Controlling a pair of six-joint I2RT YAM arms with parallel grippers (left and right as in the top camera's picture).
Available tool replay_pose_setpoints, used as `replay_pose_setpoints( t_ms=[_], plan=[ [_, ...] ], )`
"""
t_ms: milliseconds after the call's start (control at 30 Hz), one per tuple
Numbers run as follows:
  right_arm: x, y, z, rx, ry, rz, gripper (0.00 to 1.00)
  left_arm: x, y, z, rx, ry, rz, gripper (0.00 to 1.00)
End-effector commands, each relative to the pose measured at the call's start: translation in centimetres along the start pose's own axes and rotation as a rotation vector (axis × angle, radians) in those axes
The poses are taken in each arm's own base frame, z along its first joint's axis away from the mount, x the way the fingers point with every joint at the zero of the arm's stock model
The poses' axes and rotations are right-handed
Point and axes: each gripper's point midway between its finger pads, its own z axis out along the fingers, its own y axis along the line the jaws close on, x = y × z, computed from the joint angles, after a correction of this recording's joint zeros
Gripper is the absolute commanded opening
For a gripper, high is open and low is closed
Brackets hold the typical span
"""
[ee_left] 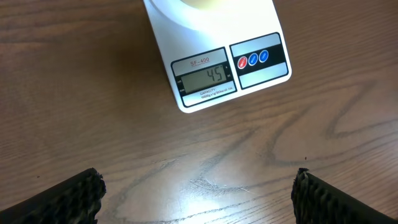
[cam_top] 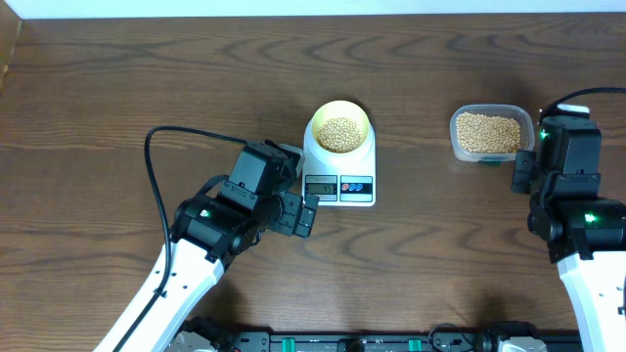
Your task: Scoop item into bowl and weigh 50g on scale
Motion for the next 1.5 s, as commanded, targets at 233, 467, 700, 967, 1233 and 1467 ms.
replay_pose_setpoints(
  t_ms=[233,467,700,967,1233,1467],
  plan=[
    [-0.1,0.1,-0.1,-0.016,-0.004,0.02,0.01,0.0,0.1,0.0,0.001,0.002,0.015,0.98],
    [0.2,1.2,0.6,-0.06,0.025,0.009,0.01,0.0,0.1,0.0,0.001,0.002,0.015,0.98],
    [0.4,1.9,1.1,-0.083,0.042,0.008,0.01,0.0,0.1,0.0,0.001,0.002,0.015,0.98],
    [0.2,1.9,1.2,-0.085,0.034,0.06,0.01,0.0,0.1,0.0,0.001,0.002,0.016,0.98],
    [0.9,3.3,4.1,-0.085,0.104,0.034,0.01,0.0,0.1,0.0,0.001,0.002,0.015,0.98],
    [0.7,6.9,6.5,-0.224,0.123,0.039,0.01,0.0,0.1,0.0,0.001,0.002,0.015,0.98]
  ],
)
